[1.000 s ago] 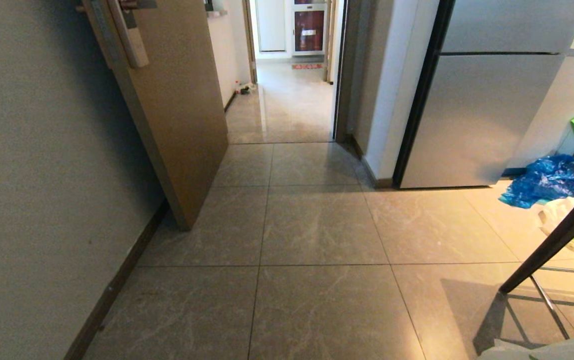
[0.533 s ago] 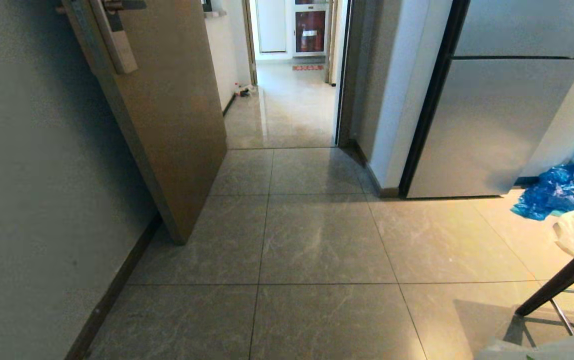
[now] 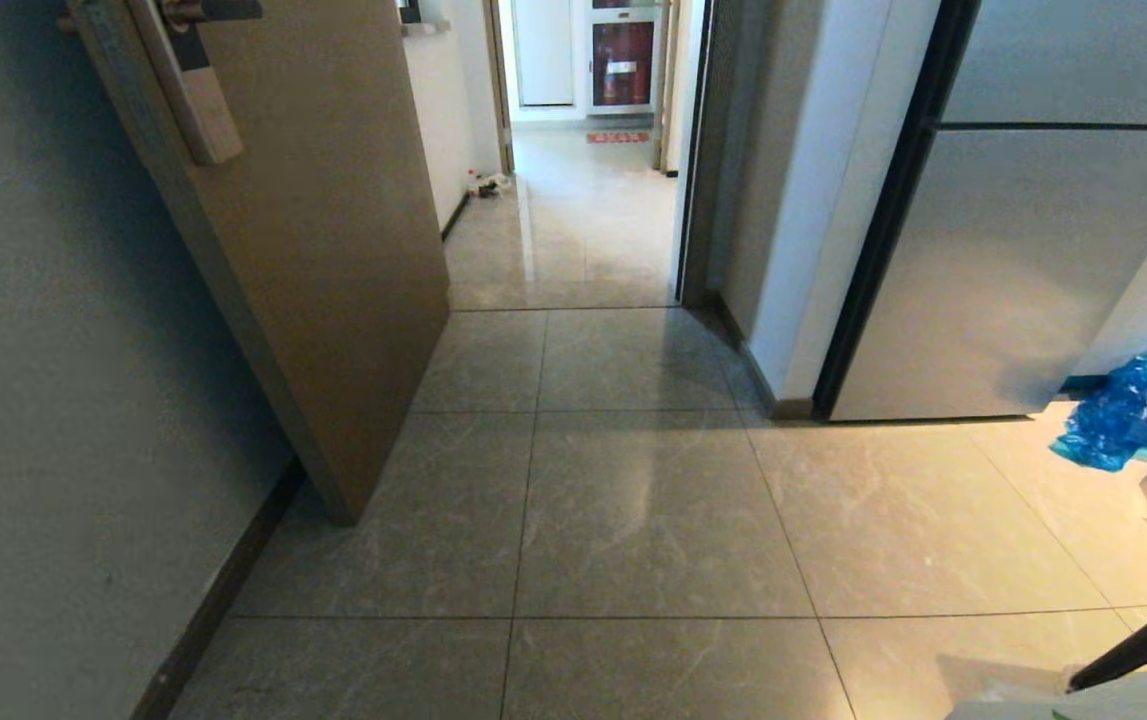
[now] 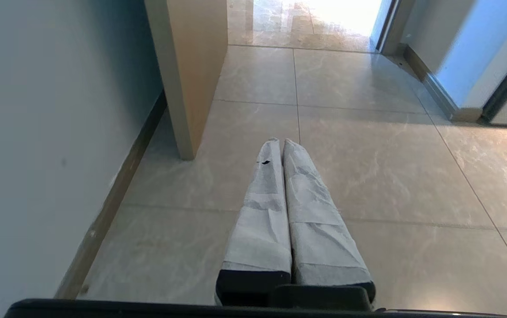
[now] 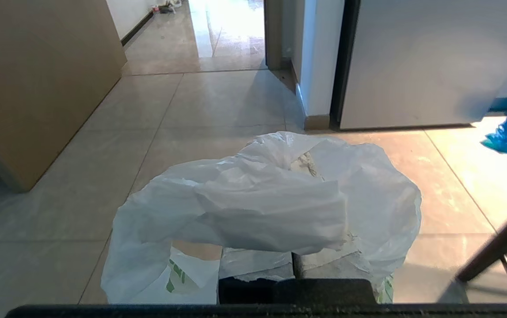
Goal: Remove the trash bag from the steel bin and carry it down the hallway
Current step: Put the trash bag at the door
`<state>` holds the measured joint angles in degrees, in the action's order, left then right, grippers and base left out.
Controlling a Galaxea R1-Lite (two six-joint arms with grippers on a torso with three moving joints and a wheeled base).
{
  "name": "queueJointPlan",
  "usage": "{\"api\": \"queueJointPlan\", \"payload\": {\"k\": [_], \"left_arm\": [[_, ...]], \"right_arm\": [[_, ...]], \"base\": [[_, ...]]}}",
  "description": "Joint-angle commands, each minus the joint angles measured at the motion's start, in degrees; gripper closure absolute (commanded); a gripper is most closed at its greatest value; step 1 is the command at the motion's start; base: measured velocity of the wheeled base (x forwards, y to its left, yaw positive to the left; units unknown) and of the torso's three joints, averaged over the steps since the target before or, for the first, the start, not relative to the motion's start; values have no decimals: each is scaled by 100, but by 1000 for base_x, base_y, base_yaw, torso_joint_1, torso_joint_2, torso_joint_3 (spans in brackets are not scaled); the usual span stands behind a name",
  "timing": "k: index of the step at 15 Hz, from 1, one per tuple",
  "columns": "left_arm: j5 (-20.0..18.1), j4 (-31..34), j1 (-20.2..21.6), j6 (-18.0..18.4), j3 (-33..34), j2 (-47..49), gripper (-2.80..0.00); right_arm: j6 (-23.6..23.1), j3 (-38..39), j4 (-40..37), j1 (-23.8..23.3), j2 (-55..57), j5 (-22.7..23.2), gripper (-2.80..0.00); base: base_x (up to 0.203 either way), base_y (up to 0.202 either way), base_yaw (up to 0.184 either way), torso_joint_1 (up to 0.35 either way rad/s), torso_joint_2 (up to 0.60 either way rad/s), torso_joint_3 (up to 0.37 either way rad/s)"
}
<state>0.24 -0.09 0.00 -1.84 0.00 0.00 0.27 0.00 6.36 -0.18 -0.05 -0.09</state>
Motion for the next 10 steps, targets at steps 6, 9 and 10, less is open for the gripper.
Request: {"api": "queueJointPlan", "payload": {"k": [6, 9, 10], "left_arm": [[2, 0, 0, -9, 9, 0, 0], [2, -9, 0, -18, 9, 0, 0], [2, -9, 0, -18, 9, 0, 0]], "right_arm": [[0, 229, 5, 1, 5, 1, 0], [0, 229, 5, 1, 5, 1, 0], [0, 229, 5, 1, 5, 1, 0]], "base": [[193, 0, 0, 1, 3, 2], [191, 0, 0, 2, 3, 4], [193, 0, 0, -6, 7, 6]]}}
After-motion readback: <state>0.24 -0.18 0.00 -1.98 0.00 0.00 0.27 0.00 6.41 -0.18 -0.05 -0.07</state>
